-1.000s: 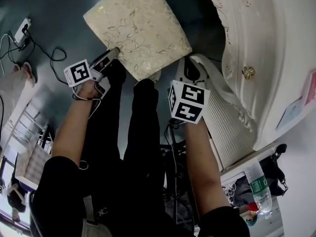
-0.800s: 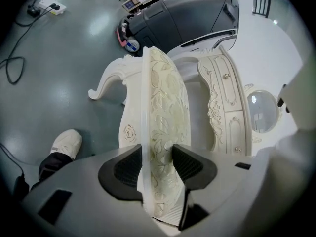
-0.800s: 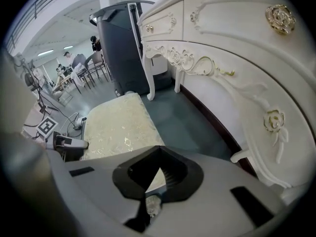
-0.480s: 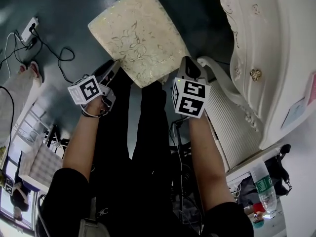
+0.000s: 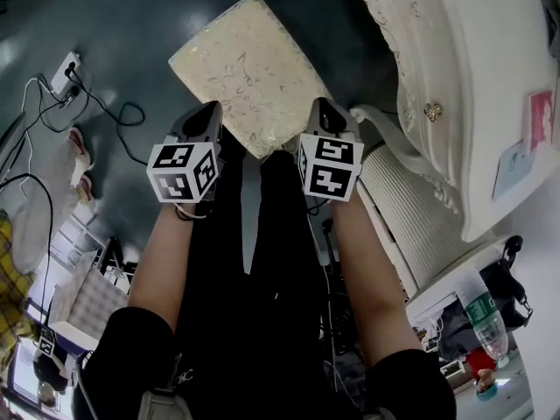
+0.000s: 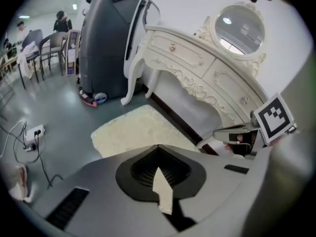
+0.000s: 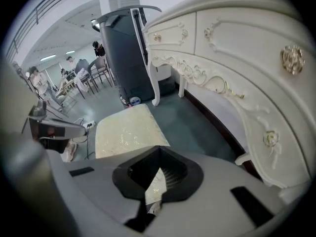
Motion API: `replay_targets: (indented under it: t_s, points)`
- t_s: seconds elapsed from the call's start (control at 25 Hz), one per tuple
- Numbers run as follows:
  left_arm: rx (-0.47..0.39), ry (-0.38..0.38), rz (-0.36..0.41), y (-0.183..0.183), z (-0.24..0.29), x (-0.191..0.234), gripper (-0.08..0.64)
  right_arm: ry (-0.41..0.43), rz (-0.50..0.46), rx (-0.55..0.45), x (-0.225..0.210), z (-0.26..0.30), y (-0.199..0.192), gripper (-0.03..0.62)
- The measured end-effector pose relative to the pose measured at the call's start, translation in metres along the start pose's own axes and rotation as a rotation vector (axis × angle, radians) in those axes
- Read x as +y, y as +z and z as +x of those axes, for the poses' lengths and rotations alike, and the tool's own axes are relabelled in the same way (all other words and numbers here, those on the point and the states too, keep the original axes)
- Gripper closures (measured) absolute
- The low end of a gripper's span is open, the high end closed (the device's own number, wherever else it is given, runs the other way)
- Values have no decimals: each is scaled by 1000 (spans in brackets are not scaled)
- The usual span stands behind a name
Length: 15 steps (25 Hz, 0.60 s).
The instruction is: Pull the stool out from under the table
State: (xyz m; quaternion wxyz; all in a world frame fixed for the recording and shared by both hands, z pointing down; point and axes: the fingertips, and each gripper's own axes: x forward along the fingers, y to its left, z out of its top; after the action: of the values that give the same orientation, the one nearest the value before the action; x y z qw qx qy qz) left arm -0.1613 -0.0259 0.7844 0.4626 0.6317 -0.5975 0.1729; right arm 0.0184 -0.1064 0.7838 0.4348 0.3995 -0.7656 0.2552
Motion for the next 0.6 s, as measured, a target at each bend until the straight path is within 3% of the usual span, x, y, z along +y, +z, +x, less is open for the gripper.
replay_targets:
  t_s: [0.32, 0.6]
  points:
    - [-72, -26, 159, 96, -50, -97, 557, 50, -3, -196, 15, -99, 73, 586]
    - [-122, -76, 276, 170, -109, -187, 557, -29, 11, -329, -13, -208, 129, 586]
